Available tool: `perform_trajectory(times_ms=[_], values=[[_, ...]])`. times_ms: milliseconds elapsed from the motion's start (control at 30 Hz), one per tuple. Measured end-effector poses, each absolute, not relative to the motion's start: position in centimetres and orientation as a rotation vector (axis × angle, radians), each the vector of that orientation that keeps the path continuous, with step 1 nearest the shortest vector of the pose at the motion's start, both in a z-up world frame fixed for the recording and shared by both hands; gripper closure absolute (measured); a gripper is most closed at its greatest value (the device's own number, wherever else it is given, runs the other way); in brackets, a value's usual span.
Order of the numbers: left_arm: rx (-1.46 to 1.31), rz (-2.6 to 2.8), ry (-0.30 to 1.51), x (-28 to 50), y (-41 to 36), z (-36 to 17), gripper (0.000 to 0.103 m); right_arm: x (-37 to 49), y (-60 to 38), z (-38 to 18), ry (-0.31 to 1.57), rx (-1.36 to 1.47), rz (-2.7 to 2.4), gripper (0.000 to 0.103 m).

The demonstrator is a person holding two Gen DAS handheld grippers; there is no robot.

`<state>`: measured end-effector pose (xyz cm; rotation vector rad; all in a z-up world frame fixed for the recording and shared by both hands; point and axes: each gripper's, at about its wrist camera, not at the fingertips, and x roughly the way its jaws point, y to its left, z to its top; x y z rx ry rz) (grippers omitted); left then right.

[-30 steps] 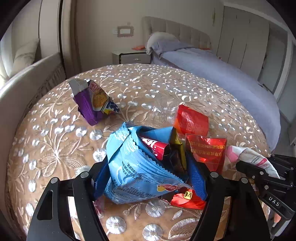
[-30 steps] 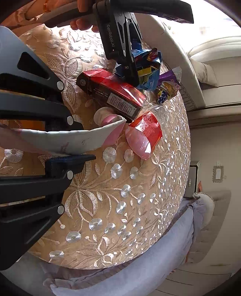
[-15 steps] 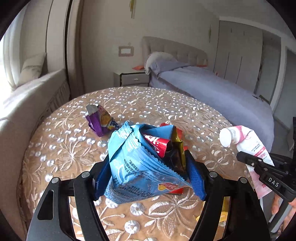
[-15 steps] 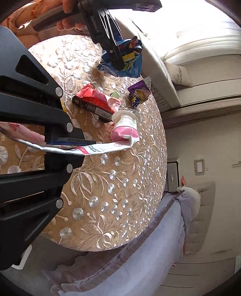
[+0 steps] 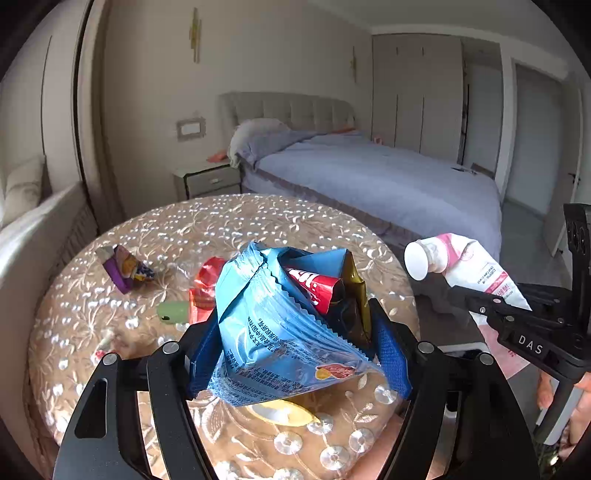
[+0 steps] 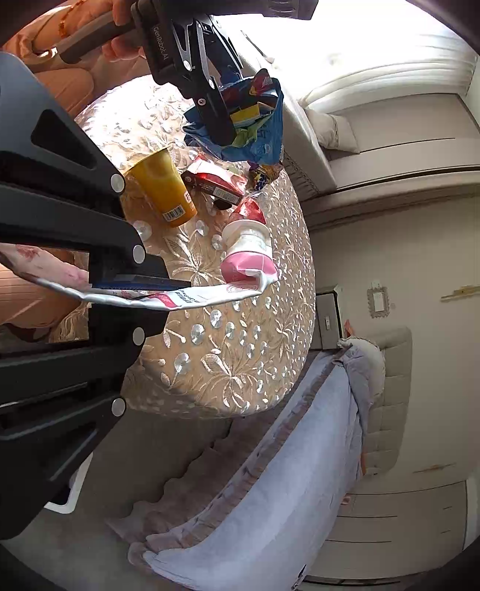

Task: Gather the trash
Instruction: 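Carry the blue bag and pink tube over the bin and open both tools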

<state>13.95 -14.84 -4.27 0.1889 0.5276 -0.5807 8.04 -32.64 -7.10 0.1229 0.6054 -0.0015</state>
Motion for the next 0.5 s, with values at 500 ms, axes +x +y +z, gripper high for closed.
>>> perform_trajectory(times_ms=[500], values=[[0.366,-0.819,0.58,8.8,-26.6,-8.2,0.032,0.2,-40.6,-9.7,0.651,0.165,-0.219,0.097]])
